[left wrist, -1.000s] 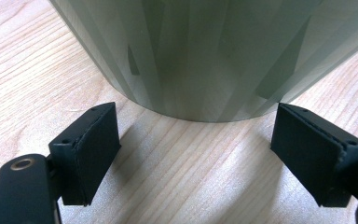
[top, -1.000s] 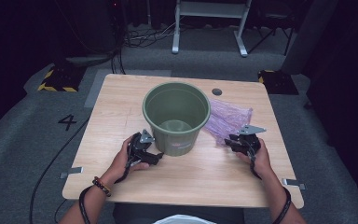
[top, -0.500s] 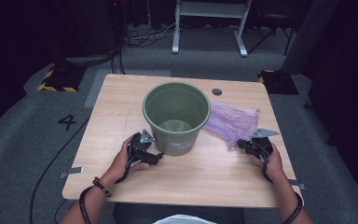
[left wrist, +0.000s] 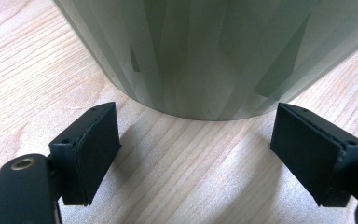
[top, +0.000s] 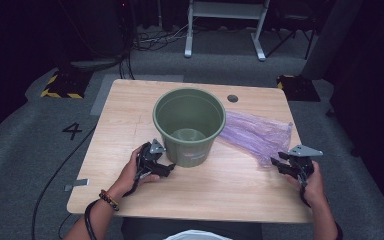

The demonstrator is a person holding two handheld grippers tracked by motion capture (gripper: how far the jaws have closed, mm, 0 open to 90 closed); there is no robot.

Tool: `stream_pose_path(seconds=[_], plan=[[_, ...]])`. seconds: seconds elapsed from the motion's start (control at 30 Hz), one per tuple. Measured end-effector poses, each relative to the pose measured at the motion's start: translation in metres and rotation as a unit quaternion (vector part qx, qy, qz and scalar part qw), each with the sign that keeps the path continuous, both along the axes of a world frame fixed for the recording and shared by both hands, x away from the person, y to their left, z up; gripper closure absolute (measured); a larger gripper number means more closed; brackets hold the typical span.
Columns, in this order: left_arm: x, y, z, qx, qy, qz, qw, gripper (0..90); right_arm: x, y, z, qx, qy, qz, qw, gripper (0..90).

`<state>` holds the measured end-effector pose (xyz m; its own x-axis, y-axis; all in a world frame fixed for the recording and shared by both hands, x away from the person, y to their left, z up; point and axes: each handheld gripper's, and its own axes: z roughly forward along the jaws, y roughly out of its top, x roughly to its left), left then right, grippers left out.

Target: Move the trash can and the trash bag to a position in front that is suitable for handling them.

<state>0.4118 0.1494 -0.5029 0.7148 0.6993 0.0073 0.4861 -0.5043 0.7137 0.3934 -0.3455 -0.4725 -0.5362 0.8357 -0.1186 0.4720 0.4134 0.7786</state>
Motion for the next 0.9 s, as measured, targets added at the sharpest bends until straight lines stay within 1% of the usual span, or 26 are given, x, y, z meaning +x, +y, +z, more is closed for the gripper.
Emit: stream_pose_path(seconds=[0.03,0.07,0.1,0.13,0.17,0.2,0.23,0.27,0.3,0.33,0.37,0.4,0.43,0.47,0.5,0.53,0.57,0.6,0.63,0.67,0.7,0.77,0.8,0.83,0.87,0.9], plan=[[0.0,0.0,0.0,0.0,0.0,0.0,1.0,15.2,0.0,0.0,0.0,0.0,0.0,0.0,1.0,47.8],[0.0,0.0,0.0,0.0,0.0,0.0,1.0,15.2,-0.003,0.009,0.012,0.007,-0.022,0.002,0.9997,45.3],[0.0,0.0,0.0,0.0,0.0,0.0,1.0,15.2,-0.003,0.009,0.012,0.007,-0.022,0.002,0.9997,45.3],[0.0,0.0,0.0,0.0,0.0,0.0,1.0,15.2,-0.005,0.022,0.022,0.014,-0.039,0.024,0.9989,41.4],[0.0,0.0,0.0,0.0,0.0,0.0,1.0,15.2,-0.005,0.022,0.022,0.014,-0.039,0.024,0.9989,41.4],[0.0,0.0,0.0,0.0,0.0,0.0,1.0,15.2,-0.006,0.03,0.025,0.015,-0.046,0.033,0.9983,38.4],[0.0,0.0,0.0,0.0,0.001,0.001,1.0,15.2,-0.005,0.046,0.028,0.029,-0.049,0.059,0.9966,33.1],[0.0,0.0,0.0,0.0,0.001,0.001,1.0,15.1,-0.005,0.046,0.028,0.029,-0.049,0.059,0.9966,33.1],[0.0,0.0,0.0,0.0,0.001,0.001,1.0,15.1,-0.002,0.064,0.028,0.039,-0.043,0.085,0.9946,28.1],[0.0,0.0,0.0,0.0,0.001,0.001,1.0,15.1,0.001,0.074,0.027,0.044,-0.042,0.099,0.9932,28.1],[0.0,0.0,0.0,0.0,0.001,0.001,1.0,15.1,0.001,0.074,0.027,0.044,-0.042,0.099,0.9932,28.1],[0.0,0.0,0.0,0.0,0.001,0.0,1.0,15.1,0.006,0.095,0.025,0.056,-0.039,0.125,0.9898,27.9],[0.0,0.0,0.0,0.0,0.001,0.0,1.0,15.0,0.006,0.095,0.025,0.056,-0.039,0.125,0.9898,27.9],[0.001,0.0,0.0,0.0,0.001,-0.001,1.0,15.0,0.013,0.117,0.022,0.066,-0.036,0.153,0.9854,28.1],[0.001,0.0,0.0,0.0,0.001,-0.001,1.0,14.9,0.017,0.126,0.02,0.069,-0.034,0.164,0.9836,28.4],[0.001,0.0,0.0,0.0,0.002,-0.002,1.0,14.9,0.017,0.126,0.02,0.069,-0.034,0.164,0.9836,28.4],[0.001,0.0,0.0,0.0,0.001,-0.003,1.0,14.9,0.023,0.143,0.017,0.073,-0.024,0.185,0.9797,28.9],[0.001,0.0,0.0,0.0,0.001,-0.004,1.0,14.9,0.025,0.15,0.015,0.075,-0.02,0.195,0.9777,28.7],[0.001,0.0,0.0,0.0,0.001,-0.004,1.0,14.8,0.025,0.15,0.015,0.075,-0.02,0.195,0.9777,28.7],[0.002,0.001,0.0,0.005,-0.007,-0.008,0.9999,14.4,0.028,0.161,0.013,0.076,-0.019,0.207,0.9752,27.9],[0.003,0.003,0.0,0.008,-0.008,-0.008,0.9999,13.5,0.028,0.166,0.012,0.074,-0.016,0.212,0.9743,27.0],[0.007,0.007,0.0,0.004,0.002,-0.004,1.0,11.9,0.029,0.175,0.01,0.072,-0.016,0.218,0.9731,26.3],[0.007,0.007,0.0,0.004,0.002,-0.004,1.0,12.0,0.03,0.179,0.009,0.072,-0.014,0.22,0.9727,26.2],[0.009,0.009,0.0,0.002,0.005,-0.002,1.0,12.0,0.03,0.179,0.009,0.072,-0.014,0.22,0.9727,26.2],[0.01,0.011,0.0,0.003,0.004,-0.002,1.0,12.0,0.031,0.183,0.008,0.069,-0.014,0.218,0.9733,26.3],[0.011,0.013,0.0,0.003,0.005,-0.003,1.0,12.0,0.032,0.186,0.007,0.072,-0.014,0.219,0.9729,24.3]])
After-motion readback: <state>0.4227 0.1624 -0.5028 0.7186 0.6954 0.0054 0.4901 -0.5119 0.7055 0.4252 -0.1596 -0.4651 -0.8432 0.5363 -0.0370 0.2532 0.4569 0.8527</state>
